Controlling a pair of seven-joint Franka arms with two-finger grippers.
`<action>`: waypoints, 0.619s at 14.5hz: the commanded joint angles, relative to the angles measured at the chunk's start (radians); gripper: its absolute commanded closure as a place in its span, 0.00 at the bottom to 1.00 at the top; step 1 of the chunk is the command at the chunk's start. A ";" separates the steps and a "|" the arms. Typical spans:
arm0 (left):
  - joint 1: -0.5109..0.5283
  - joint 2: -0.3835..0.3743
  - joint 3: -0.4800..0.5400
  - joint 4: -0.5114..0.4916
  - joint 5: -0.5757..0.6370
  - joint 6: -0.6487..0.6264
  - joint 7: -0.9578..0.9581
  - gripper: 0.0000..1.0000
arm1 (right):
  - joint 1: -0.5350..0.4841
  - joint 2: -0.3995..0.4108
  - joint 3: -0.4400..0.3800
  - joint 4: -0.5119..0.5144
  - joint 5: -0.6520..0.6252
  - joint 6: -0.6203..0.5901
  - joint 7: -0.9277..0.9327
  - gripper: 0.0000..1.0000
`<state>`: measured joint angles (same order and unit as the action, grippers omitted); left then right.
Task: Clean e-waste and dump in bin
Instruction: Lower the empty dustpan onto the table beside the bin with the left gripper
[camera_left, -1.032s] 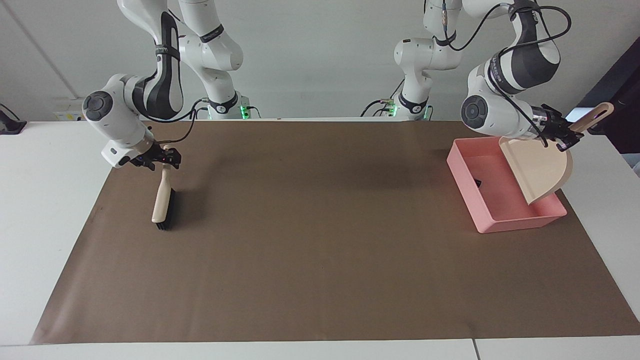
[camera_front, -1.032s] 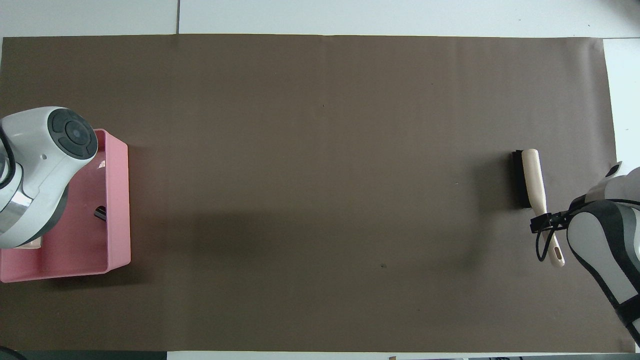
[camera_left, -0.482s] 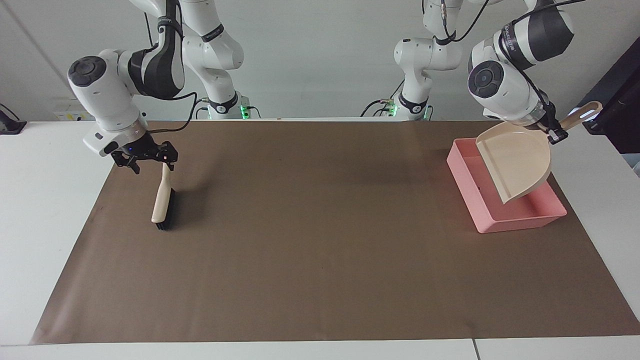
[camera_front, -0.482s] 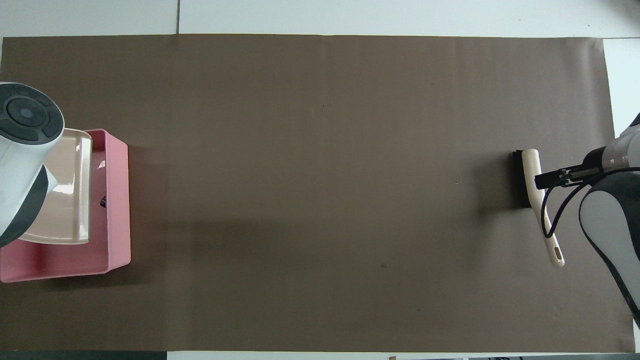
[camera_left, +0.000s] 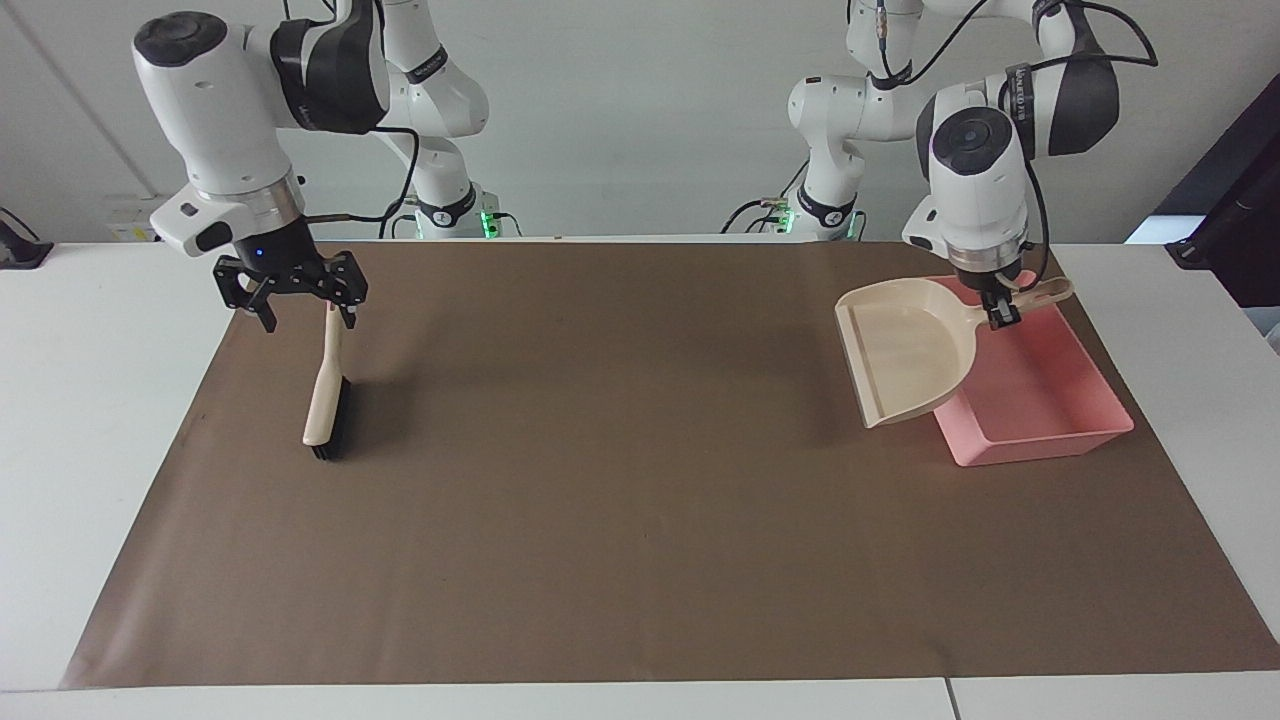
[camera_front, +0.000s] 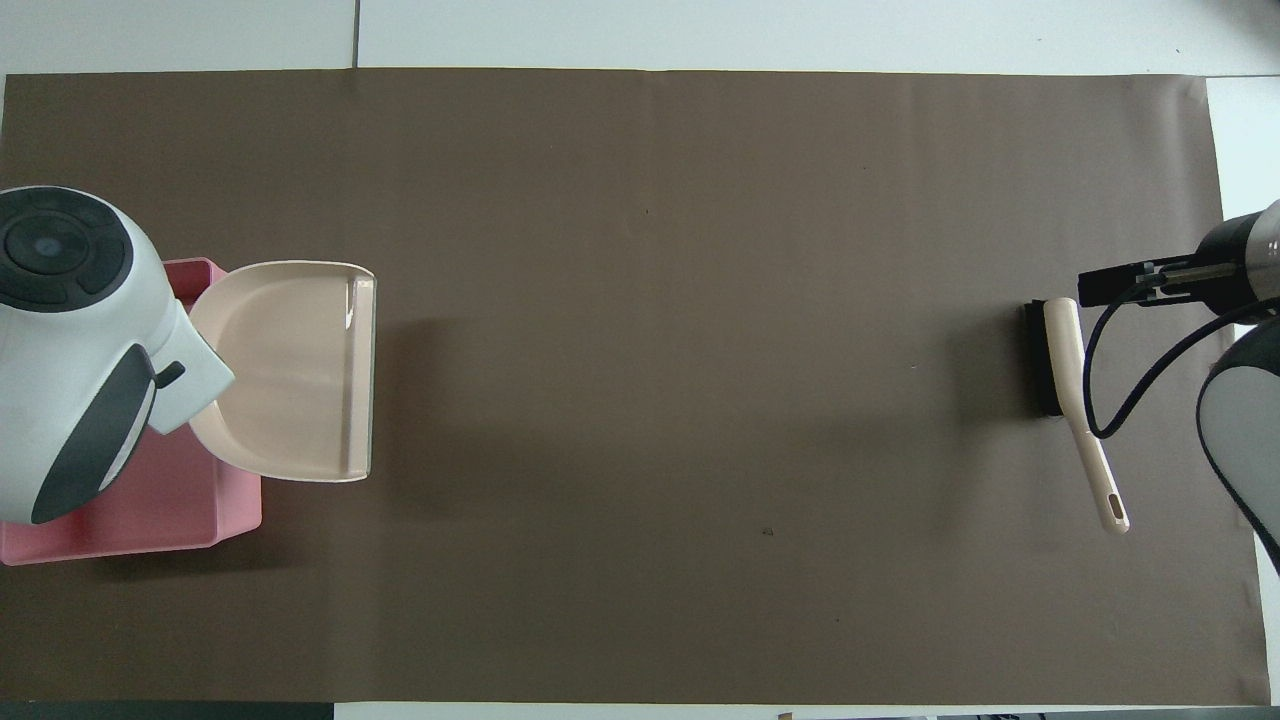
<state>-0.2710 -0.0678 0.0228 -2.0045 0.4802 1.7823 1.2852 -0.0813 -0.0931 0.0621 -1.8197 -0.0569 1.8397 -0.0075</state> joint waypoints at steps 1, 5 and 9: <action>-0.048 -0.029 0.008 -0.100 -0.104 0.100 -0.010 1.00 | -0.014 0.030 0.002 0.153 -0.006 -0.158 0.101 0.00; -0.100 0.040 0.008 -0.163 -0.221 0.241 -0.014 1.00 | -0.012 0.044 -0.040 0.278 0.000 -0.365 0.112 0.00; -0.125 0.100 0.008 -0.171 -0.233 0.282 -0.015 1.00 | 0.052 0.023 -0.123 0.237 0.008 -0.370 0.103 0.00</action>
<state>-0.3820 0.0189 0.0171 -2.1699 0.2641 2.0331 1.2748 -0.0723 -0.0770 -0.0172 -1.5862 -0.0567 1.4861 0.0865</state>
